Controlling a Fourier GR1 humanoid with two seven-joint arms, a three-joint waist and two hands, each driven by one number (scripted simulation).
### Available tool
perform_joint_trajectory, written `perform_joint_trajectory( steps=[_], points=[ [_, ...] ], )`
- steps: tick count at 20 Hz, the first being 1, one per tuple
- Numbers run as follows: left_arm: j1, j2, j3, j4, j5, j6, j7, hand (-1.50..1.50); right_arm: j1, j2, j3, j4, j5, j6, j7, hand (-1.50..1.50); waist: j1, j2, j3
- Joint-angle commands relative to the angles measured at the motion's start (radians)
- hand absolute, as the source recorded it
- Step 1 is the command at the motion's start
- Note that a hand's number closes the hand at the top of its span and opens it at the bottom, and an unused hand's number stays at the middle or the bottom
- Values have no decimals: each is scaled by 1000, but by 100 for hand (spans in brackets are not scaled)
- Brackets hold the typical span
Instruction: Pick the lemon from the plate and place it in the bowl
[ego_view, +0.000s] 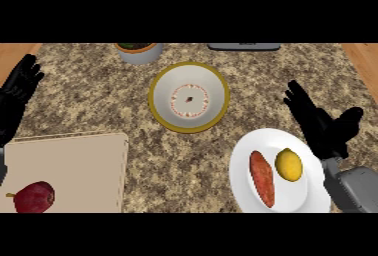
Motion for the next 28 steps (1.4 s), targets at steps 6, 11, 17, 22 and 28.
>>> perform_joint_trajectory(
  steps=[6, 11, 17, 22, 28],
  points=[
    [-32, -100, 83, -20, 33, 102, -78, 0, -139, 175, 188, -247, 213, -16, -244, -150, 20, 16, -2],
    [51, -120, 107, -3, 72, 90, -85, 0, 40, 78, 145, -223, 610, -477, -356, -150, -51, 0, -5],
    [69, -148, 92, -50, 56, 109, -85, 0, 260, 66, 345, -348, 982, -684, -232, -150, -47, 10, -6],
    [91, -151, 103, -34, 34, 127, -114, 0, 408, -15, 300, -452, 1217, -649, 26, -150, -77, 9, -11],
    [61, -111, 126, -68, 53, 113, -66, 0, 560, -162, 230, -603, 1352, -386, 289, -150, -86, 12, -14]
  ],
)
